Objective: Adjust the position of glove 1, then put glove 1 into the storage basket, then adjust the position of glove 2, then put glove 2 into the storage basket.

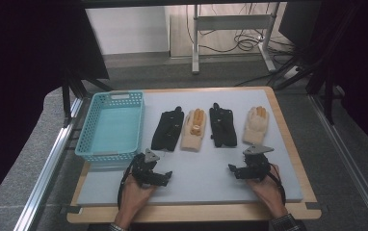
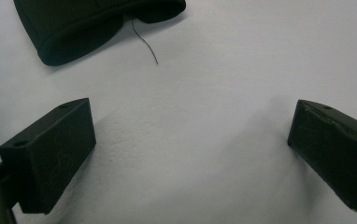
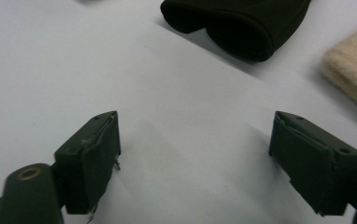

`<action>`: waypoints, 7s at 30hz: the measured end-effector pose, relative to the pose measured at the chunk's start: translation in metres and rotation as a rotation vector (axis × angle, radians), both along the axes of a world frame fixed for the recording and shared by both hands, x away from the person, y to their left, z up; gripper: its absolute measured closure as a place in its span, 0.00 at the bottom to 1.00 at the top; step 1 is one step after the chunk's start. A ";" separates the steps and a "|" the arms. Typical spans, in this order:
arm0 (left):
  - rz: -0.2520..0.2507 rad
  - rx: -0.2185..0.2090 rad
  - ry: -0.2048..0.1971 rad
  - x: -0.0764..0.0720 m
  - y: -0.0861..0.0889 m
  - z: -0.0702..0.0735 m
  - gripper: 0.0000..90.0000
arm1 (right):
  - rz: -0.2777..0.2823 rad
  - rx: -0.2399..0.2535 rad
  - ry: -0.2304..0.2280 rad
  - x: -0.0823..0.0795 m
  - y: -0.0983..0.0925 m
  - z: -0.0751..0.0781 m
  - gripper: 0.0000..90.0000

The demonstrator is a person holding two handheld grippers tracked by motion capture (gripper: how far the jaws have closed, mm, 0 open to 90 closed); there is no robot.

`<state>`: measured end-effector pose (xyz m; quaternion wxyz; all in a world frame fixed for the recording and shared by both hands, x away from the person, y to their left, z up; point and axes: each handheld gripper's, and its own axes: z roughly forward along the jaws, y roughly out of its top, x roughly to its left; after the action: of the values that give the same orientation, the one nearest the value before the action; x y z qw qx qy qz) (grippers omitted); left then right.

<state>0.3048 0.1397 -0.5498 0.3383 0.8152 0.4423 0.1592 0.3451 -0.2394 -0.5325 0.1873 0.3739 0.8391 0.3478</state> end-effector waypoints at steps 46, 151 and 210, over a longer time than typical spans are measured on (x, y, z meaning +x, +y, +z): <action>0.003 -0.007 -0.002 0.000 0.000 0.000 0.02 | -0.003 0.028 0.020 0.005 -0.003 0.005 0.29; 0.005 -0.011 -0.001 0.000 0.000 0.000 0.02 | 0.068 0.170 0.080 -0.014 0.060 0.054 0.88; 0.002 -0.006 0.000 0.000 0.000 0.000 0.02 | 0.199 0.144 0.098 0.045 0.093 0.048 0.61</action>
<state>0.3045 0.1401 -0.5500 0.3408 0.8138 0.4434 0.1582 0.3905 -0.1459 -0.4849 0.0836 0.3180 0.8530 0.4054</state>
